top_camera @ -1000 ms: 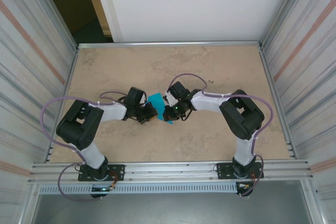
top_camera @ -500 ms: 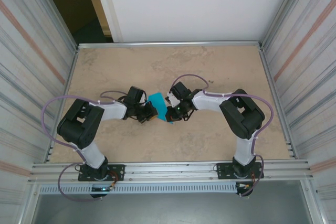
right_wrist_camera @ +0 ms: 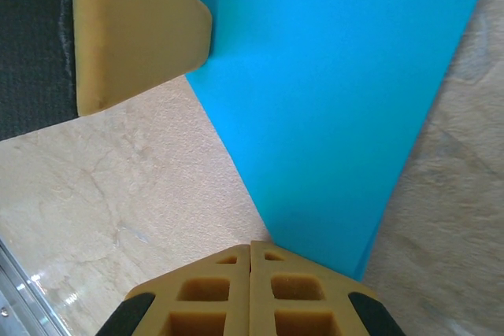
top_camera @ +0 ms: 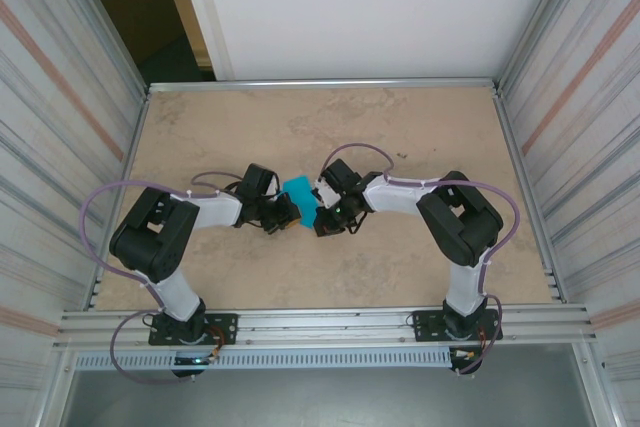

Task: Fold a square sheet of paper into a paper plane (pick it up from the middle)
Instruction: Third fold the triangle at the center of the table.

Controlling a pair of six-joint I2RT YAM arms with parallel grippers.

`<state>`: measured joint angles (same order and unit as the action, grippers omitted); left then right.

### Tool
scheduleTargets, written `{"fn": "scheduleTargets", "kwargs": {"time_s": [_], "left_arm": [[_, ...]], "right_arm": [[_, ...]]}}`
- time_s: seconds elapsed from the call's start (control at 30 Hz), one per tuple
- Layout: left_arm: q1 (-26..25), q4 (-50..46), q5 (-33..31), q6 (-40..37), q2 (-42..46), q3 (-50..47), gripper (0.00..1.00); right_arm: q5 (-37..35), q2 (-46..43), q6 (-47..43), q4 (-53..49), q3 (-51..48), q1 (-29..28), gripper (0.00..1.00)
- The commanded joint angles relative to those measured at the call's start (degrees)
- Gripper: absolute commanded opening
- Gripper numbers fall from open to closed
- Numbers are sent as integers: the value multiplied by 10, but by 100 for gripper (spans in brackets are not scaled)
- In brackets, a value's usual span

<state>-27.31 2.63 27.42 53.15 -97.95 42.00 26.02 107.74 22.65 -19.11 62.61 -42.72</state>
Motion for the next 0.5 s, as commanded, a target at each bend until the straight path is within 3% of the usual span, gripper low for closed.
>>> {"fn": "scheduleTargets", "kwargs": {"time_s": [0.0,0.47], "left_arm": [[8,-93,-71,-17,-44,-21,9],[11,-101,-72,-27,-50,-18,9]], "right_arm": [[-12,0,-4,-7,-9,9,7],[8,7,-7,-2,-22,23,7]]}}
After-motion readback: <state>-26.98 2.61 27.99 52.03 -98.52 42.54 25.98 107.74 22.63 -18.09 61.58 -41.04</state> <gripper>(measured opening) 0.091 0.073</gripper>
